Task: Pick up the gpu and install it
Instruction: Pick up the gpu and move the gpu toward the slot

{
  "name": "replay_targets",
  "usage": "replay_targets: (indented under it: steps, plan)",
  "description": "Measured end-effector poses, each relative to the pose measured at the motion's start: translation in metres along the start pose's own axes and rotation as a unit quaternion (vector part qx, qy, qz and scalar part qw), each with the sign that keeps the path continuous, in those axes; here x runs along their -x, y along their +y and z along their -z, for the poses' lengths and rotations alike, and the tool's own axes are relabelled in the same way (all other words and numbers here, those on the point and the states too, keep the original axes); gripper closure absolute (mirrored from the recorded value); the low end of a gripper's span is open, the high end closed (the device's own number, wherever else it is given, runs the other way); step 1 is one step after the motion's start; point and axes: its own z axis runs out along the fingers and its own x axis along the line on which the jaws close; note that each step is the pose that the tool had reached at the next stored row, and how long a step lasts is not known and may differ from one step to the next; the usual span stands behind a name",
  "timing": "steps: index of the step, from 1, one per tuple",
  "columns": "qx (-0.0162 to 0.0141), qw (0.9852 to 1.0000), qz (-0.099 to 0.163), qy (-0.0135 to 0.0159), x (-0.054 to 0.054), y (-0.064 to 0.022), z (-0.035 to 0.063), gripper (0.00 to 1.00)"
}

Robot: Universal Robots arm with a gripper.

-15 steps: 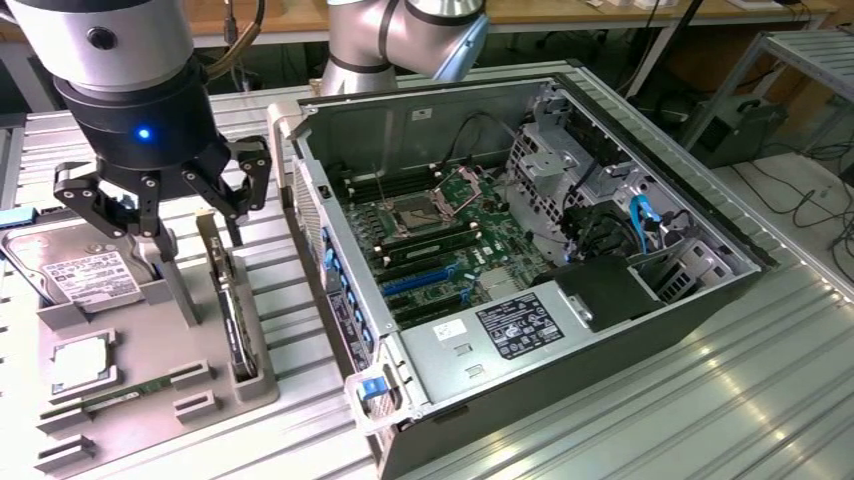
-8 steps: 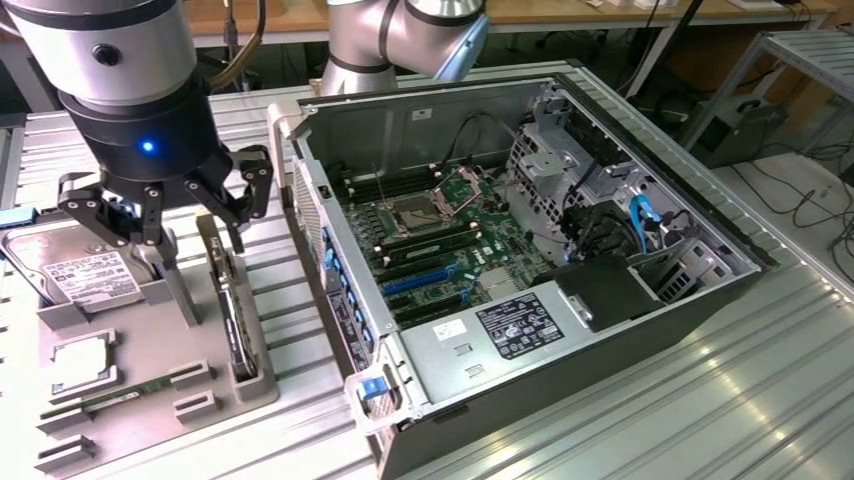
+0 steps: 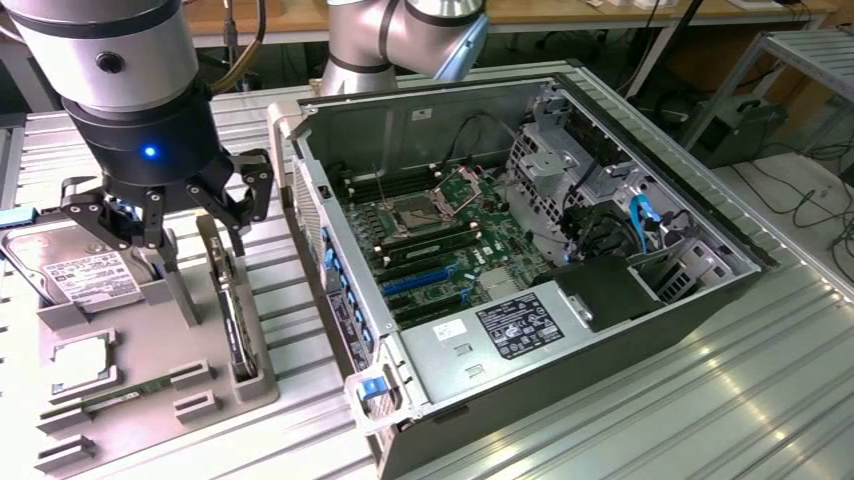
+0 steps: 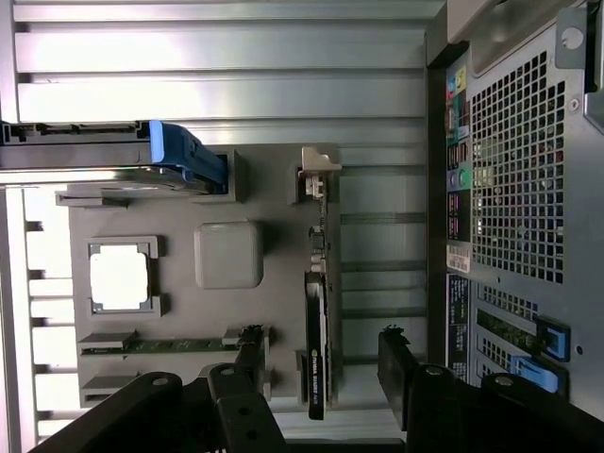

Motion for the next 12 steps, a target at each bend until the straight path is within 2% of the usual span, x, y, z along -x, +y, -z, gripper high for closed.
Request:
replay_targets:
  steps: [12]
  plan:
    - [0.0000, 1.0000, 0.000, 0.0000, -0.0001, -0.0001, -0.0048, 0.40]
